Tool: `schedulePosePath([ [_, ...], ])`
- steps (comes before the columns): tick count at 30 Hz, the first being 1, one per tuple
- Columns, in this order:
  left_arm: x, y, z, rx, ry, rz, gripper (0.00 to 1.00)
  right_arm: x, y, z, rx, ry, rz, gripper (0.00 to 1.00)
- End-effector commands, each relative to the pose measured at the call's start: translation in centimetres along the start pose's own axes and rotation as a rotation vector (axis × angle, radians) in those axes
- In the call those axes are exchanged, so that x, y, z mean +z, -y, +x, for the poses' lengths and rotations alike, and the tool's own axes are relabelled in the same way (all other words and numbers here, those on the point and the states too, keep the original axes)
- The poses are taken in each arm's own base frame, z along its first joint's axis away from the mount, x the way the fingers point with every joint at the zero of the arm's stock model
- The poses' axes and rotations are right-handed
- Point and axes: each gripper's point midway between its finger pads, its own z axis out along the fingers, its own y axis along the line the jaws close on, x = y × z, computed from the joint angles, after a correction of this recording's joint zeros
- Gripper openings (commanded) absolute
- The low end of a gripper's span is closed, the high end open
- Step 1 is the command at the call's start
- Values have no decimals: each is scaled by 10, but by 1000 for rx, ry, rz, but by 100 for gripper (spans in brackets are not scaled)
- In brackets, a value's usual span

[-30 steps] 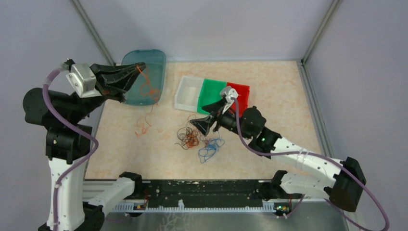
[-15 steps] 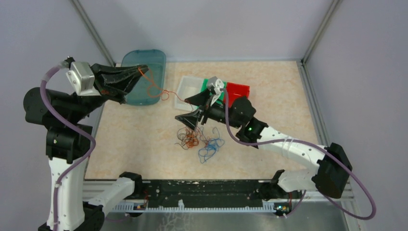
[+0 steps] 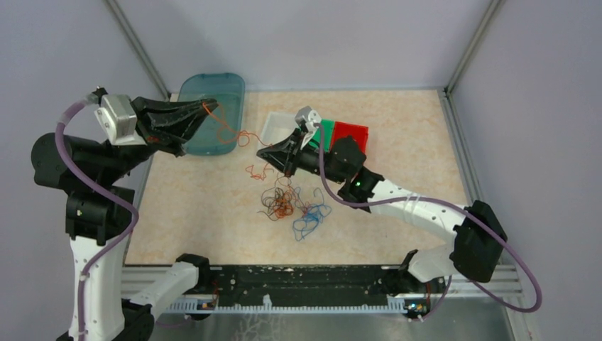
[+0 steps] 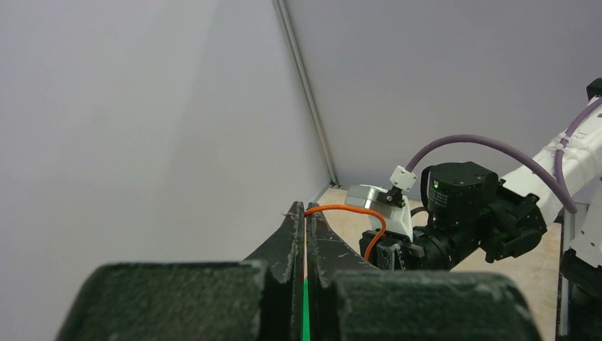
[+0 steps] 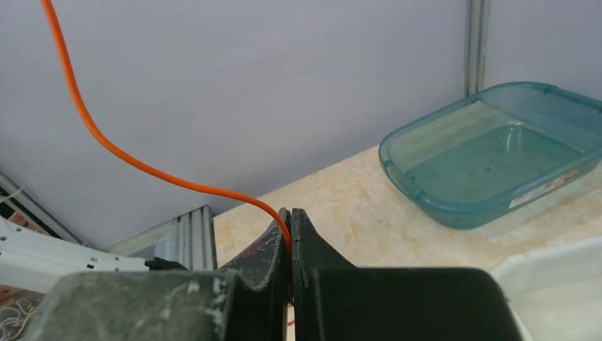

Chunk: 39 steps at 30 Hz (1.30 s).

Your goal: Untangle the cables

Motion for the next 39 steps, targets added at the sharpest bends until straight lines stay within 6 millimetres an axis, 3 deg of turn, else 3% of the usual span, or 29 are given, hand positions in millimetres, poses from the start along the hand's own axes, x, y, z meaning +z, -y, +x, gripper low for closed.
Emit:
schedulePosePath([
  [1, -5, 6, -3, 21, 3, 5, 0, -9, -17, -59, -58, 142, -7, 0],
  [6, -9, 2, 12, 22, -19, -27, 0, -16, -20, -74, -59, 169, 6, 0],
  [14, -14, 0, 59, -56, -94, -59, 0, -21, -19, -93, -21, 211, 24, 0],
  [17, -12, -3, 86, -111, -133, -64, 7, -18, -9, -93, 8, 203, 52, 0],
  [19, -7, -10, 114, -175, -187, -72, 19, -15, 8, -91, 29, 190, 118, 0],
  [21, -1, -17, 143, -244, -251, -83, 40, -12, 25, -88, 38, 173, 178, 0],
  [22, 1, -22, 155, -274, -284, -91, 53, -12, 35, -87, 40, 166, 206, 0],
  [24, 6, -28, 178, -328, -357, -93, 95, -12, 51, -88, 39, 161, 240, 0],
  [28, 6, -39, 206, -355, -485, -116, 99, -22, 86, -92, 16, 163, 325, 0],
  [31, -1, -47, 214, -308, -525, -157, 99, -35, 117, -96, -8, 157, 414, 0],
  [39, -25, -37, 235, -256, -664, -124, 99, -87, 191, -89, -67, 116, 672, 0],
])
